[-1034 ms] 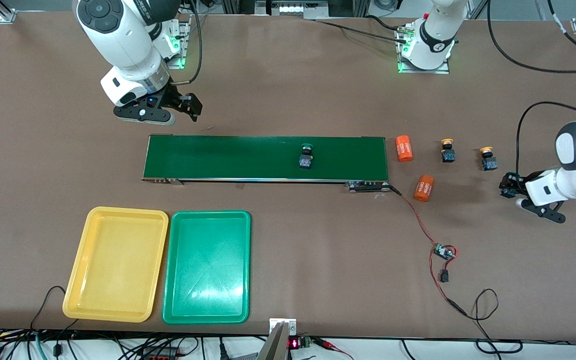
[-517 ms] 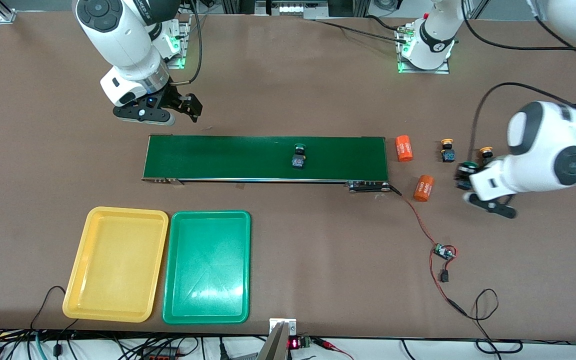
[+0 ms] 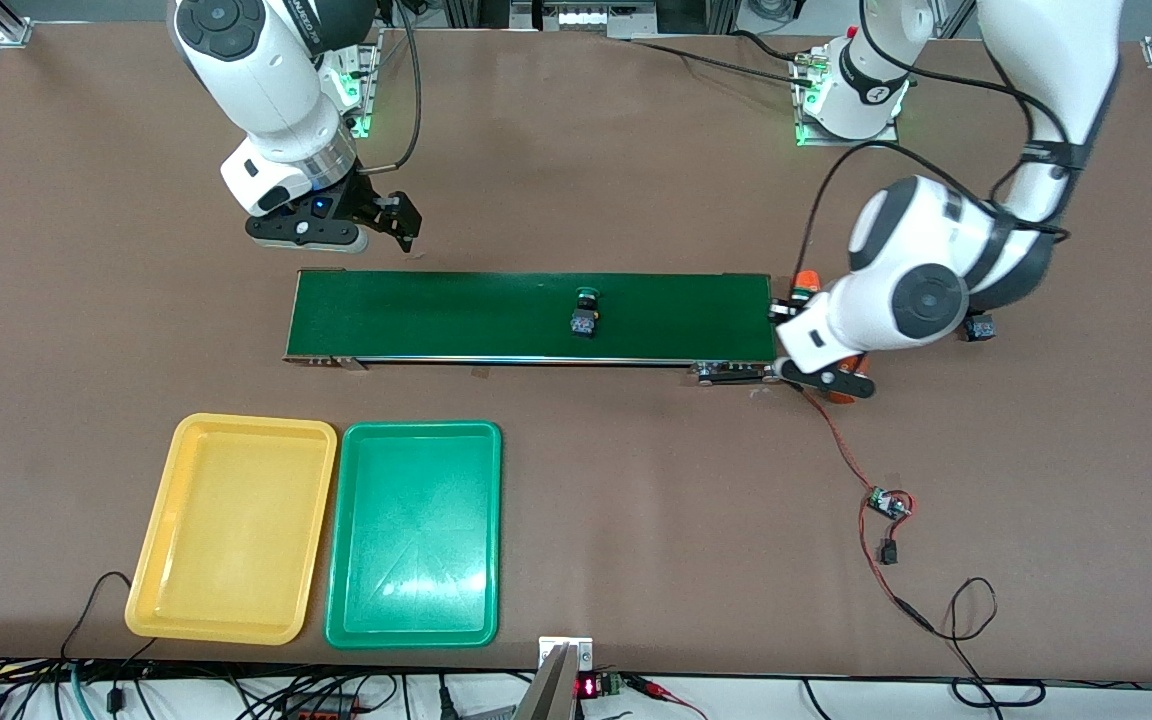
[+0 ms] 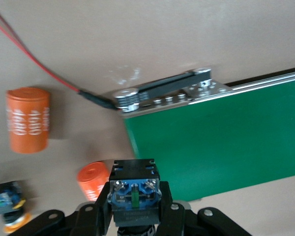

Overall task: Sort buttons by color to trays
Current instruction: 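Place the second button on the belt end with the left gripper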

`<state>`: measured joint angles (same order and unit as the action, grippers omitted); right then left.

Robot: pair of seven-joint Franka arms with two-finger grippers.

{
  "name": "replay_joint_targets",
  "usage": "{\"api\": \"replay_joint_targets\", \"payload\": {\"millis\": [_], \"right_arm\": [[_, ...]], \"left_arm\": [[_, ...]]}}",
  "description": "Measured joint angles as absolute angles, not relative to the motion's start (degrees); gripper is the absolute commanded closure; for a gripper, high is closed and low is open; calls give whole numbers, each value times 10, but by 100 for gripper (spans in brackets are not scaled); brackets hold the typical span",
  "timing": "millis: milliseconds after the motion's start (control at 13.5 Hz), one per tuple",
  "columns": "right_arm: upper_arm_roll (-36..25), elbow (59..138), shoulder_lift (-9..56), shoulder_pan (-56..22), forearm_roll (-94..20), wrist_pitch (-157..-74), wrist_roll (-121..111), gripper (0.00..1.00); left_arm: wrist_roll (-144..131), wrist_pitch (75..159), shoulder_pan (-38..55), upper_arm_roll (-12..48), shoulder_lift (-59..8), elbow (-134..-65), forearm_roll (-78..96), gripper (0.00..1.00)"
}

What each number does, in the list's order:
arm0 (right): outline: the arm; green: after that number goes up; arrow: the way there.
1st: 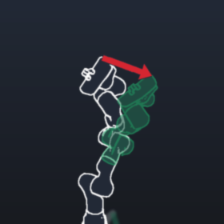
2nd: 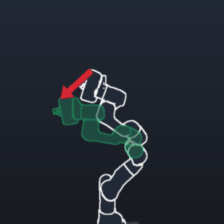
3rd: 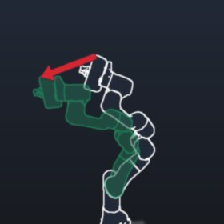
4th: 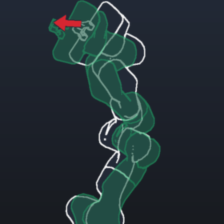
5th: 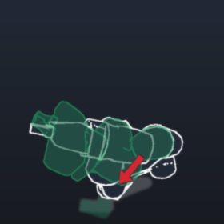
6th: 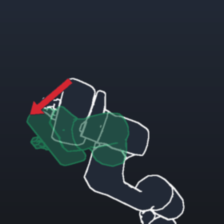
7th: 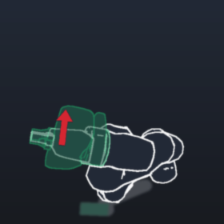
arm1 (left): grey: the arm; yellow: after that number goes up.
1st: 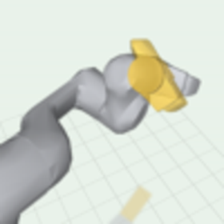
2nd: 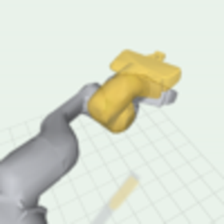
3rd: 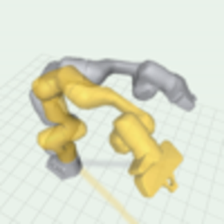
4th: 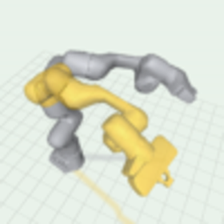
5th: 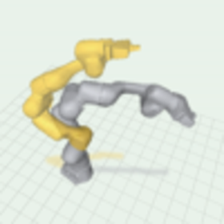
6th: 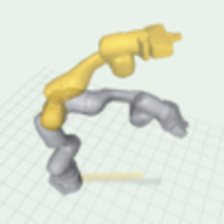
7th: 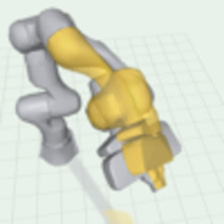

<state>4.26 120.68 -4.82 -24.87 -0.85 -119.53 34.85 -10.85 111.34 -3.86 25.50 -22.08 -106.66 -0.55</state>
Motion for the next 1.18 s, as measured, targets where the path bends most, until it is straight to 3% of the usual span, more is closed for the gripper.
{"api": "replay_joint_targets", "payload": {"millis": [369,812,886,960,1034,1182], "right_arm": [[43,1207,-48,-249,-9,-1195,349,0],[43,1207,-48,-249,-9,-1195,349,0],[43,1207,-48,-249,-9,-1195,349,0],[43,1207,-48,-249,-9,-1195,349,0],[43,1207,-48,-249,-9,-1195,349,0],[43,1207,-48,-249,-9,-1195,349,0]], "left_arm": [[-227,1240,31,255,-225,-1136,-5,100],[-236,1292,36,253,-246,-1146,-5,94],[-236,1297,36,253,-249,-1146,-5,69],[-237,1304,37,253,-253,-1146,-5,22],[-237,1311,37,253,-258,-1146,-5,0],[-237,1326,37,253,-264,-1146,-5,0]]}}
